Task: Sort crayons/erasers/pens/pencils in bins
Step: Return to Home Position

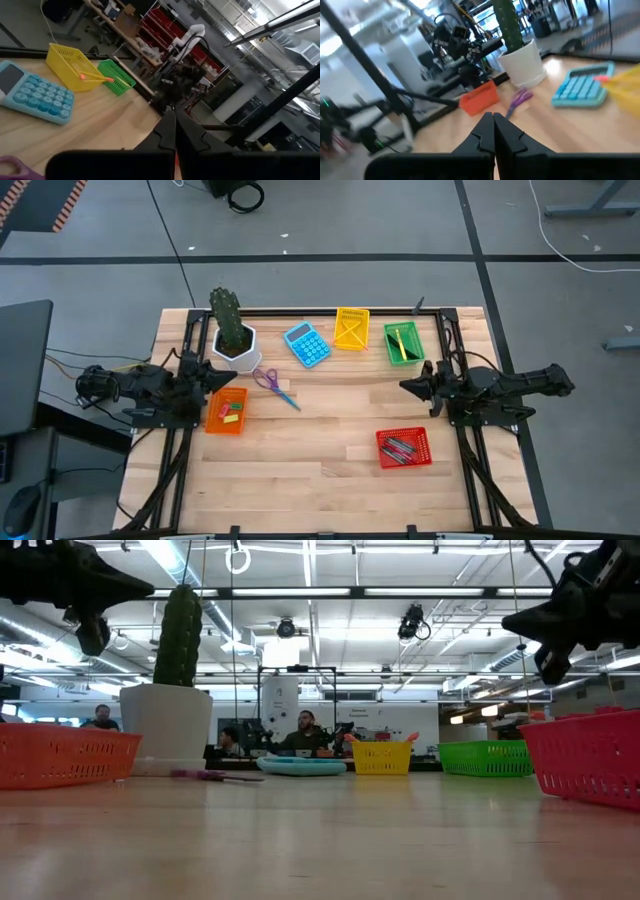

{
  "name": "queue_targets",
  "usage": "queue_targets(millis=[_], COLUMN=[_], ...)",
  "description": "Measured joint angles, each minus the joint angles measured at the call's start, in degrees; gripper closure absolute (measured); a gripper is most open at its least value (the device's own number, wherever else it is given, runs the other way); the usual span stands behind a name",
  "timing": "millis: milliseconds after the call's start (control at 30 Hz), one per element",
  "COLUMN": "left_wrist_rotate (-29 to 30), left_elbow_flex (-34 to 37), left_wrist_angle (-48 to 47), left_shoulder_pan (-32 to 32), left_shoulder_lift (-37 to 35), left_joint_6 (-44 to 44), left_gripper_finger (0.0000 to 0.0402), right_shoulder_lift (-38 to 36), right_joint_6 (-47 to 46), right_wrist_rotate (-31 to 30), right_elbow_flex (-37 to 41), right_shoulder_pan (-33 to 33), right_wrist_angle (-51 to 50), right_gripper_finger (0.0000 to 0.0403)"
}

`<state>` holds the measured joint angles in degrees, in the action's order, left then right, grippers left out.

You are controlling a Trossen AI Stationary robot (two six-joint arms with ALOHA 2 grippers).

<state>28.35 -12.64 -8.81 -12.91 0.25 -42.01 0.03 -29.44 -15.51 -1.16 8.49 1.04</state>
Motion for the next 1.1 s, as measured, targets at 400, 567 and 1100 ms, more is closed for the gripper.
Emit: queue_targets(millis=[400,567,1100], left_wrist_rotate=[5.0,-1.1,-11.8], left_elbow_flex=[-0.1,10.1,12.2], left_wrist_angle=[8.9,24.4,20.4], left_shoulder_pan=[0.2,1.7,8.1], left_shoulder_lift=[2.8,1.6,0.5], left_joint_6=[18.6,21.6,18.7], left_gripper_finger=[0.0395,0.0398,0.0386], right_shoulder_lift=[0.1,0.1,0.9], right_joint_6=[13.1,11.6,11.7], right_wrist_rotate=[-0.4,-0.5,-0.5], right_elbow_flex=[-1.6,-1.6,-1.7], right_shoulder_pan=[0.0,0.0,0.0], right_wrist_angle=[-1.6,-1.5,-1.4], right_gripper_finger=[0.0398,0.0397,0.0397])
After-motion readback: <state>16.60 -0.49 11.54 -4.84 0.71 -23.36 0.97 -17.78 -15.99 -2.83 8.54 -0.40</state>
